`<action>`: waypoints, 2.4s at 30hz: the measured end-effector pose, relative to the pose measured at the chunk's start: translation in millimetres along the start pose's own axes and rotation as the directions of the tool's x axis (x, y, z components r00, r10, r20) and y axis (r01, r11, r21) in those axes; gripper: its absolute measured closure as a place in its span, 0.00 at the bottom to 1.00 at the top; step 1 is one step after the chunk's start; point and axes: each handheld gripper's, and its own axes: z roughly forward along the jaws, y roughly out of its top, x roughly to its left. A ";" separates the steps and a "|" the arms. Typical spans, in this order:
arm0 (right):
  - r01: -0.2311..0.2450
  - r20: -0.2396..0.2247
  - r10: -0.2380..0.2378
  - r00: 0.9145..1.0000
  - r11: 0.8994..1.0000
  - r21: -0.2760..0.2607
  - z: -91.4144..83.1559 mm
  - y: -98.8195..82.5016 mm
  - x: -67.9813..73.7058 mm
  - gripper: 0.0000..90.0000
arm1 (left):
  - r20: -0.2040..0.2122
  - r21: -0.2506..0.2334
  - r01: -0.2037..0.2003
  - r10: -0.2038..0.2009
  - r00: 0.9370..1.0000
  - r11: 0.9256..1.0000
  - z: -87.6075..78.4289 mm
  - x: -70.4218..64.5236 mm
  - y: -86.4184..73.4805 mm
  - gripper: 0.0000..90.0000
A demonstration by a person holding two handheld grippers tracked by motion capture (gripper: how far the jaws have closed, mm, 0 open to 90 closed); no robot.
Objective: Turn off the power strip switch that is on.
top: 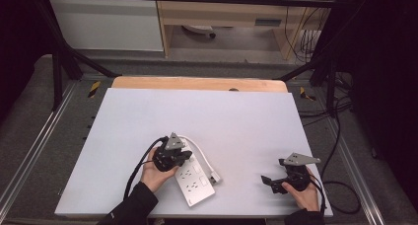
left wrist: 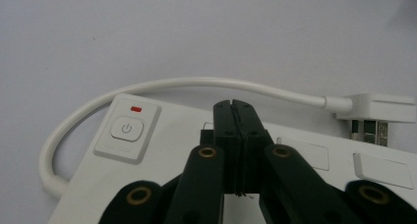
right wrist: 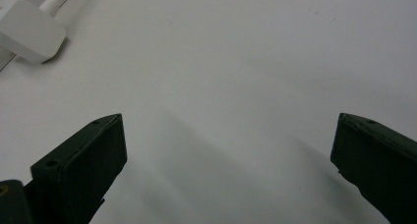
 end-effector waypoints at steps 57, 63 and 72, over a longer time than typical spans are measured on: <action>0.003 0.001 -0.003 1.000 1.000 0.001 0.1 0.1 0.5 0.01 | 0.032 0.001 -0.055 0.055 0.998 0.998 13.5 -13.0 -5.7 1.00; 0.002 0.001 -0.002 1.000 1.000 0.002 0.0 0.1 0.5 0.01 | 0.032 -0.001 -0.056 0.056 0.998 0.998 13.4 -12.9 -5.9 1.00; 0.003 -0.001 -0.003 1.000 1.000 0.002 0.1 0.2 0.5 0.01 | 0.048 -0.002 -0.055 0.055 0.997 0.998 12.7 -13.8 -6.1 1.00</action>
